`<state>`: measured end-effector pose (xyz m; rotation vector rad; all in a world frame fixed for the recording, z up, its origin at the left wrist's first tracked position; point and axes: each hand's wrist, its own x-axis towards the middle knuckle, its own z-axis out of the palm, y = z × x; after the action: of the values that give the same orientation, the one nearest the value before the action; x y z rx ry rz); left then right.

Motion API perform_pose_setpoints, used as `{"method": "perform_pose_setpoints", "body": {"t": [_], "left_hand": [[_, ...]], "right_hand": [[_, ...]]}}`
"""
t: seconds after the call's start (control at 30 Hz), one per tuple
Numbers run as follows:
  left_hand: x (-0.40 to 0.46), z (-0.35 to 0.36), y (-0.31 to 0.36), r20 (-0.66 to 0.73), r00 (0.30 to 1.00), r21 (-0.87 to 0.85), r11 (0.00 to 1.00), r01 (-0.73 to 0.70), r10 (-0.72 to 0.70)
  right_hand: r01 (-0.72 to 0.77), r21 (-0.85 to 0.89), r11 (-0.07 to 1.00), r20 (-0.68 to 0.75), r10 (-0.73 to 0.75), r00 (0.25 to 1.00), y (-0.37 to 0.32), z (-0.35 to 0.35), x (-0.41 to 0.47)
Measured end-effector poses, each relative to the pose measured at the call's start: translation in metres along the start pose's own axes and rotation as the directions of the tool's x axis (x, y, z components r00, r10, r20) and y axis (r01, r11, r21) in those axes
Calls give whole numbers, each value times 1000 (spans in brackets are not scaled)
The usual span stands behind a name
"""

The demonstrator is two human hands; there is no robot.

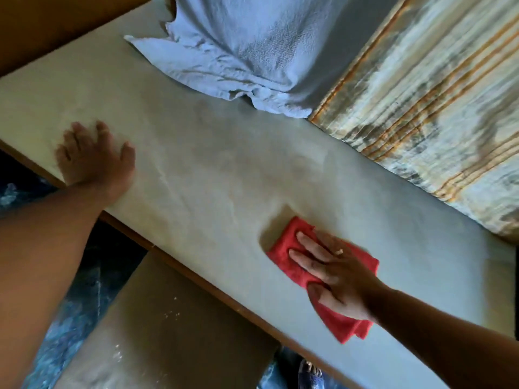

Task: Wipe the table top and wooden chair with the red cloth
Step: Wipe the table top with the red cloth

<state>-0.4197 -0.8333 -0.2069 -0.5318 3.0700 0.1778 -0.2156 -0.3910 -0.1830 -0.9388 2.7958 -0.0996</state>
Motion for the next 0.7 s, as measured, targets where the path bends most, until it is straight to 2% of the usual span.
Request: {"method": "perform_pose_setpoints", "body": {"t": [0.07, 0.13, 0.2, 0.23, 0.27, 0.3, 0.37, 0.4, 0.43, 0.5, 0.53, 0.6, 0.67, 0.7], "left_hand": [[3, -3, -3, 84, 996, 24, 1000, 10, -12], [3, -11, 1, 169, 985, 26, 999, 36, -39], [-13, -16, 26, 113, 993, 26, 999, 22, -25], [-29, -16, 47, 56, 998, 15, 1000, -24, 23], [-47, -15, 70, 17, 996, -9, 996, -88, 89], [-63, -11, 91, -1, 988, -39, 987, -156, 156], [-86, 0, 121, 0, 978, -66, 976, -209, 210], [-89, 6, 129, 10, 979, -62, 977, -202, 203], [-89, 11, 131, 22, 983, -45, 983, -180, 181], [-82, 20, 128, 44, 991, 21, 991, -129, 128], [-79, 24, 128, 46, 992, 43, 991, -123, 121], [-77, 27, 133, 36, 990, 54, 989, -137, 136], [-80, 24, 138, 39, 988, 59, 987, -149, 147], [-82, 22, 141, 42, 989, 64, 988, -144, 141]], "right_hand": [[-202, 9, 979, -51, 203, 978, 43, -13, 7], [-489, 27, 872, -75, 490, 869, 58, -21, 35], [-649, 81, 756, -88, 654, 751, 48, -18, 67], [-665, 110, 739, -81, 673, 735, 38, -18, 80], [-633, 113, 766, -79, 642, 763, 25, -18, 88], [-554, 96, 827, -84, 561, 823, 9, -16, 92], [-284, 78, 956, -66, 290, 955, -22, -5, 72], [-138, 66, 988, -40, 141, 989, -32, 1, 47], [-20, 50, 999, -15, 21, 1000, -32, 6, 14], [80, 62, 995, 26, -82, 996, -6, 9, -53], [58, 66, 996, 11, -59, 998, 22, 7, -81], [-122, 73, 990, 1, 122, 992, 83, -7, -112], [-321, 94, 942, 31, 320, 947, 137, -21, -107], [-355, 77, 932, 37, 353, 935, 156, -28, -90]]}}
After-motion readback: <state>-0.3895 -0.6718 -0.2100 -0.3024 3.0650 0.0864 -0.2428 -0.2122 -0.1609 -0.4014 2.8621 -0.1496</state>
